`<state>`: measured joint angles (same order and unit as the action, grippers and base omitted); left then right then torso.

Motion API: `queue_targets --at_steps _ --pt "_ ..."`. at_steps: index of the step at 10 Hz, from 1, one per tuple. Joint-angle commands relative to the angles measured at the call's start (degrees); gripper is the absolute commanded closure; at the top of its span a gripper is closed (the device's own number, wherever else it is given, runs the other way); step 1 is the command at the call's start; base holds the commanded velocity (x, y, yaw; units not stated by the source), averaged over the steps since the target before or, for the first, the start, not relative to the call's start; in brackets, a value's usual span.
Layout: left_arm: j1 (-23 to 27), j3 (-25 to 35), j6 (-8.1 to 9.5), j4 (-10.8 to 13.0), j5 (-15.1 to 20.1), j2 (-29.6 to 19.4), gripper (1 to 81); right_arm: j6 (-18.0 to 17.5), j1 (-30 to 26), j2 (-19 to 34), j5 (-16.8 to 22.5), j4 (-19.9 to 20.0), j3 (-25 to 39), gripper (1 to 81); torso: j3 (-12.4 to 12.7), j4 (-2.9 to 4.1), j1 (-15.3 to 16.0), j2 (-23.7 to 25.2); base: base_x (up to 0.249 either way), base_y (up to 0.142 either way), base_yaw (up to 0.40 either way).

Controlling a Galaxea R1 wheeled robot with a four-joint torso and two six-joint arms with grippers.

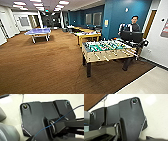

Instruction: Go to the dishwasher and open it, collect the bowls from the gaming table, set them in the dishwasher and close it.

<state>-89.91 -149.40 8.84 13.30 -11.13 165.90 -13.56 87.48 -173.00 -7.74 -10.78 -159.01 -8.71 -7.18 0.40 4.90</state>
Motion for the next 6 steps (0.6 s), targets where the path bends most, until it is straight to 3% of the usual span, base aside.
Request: queue_targets --at_steps 1,6 --pt "1.9 -0.1 -0.22 0.0 2.6 -0.5 1.0 0.1 -2.3 0.3 2.6 0.2 0.0 1.0 0.0 0.0 0.0 0.0 0.0 0.0 0.0" --pt "1.7 -0.1 -0.22 0.0 2.5 -0.6 1.0 0.1 -2.3 0.2 2.6 0.2 0.0 1.0 0.0 0.0 -0.1 0.0 0.099 0.0 0.0"
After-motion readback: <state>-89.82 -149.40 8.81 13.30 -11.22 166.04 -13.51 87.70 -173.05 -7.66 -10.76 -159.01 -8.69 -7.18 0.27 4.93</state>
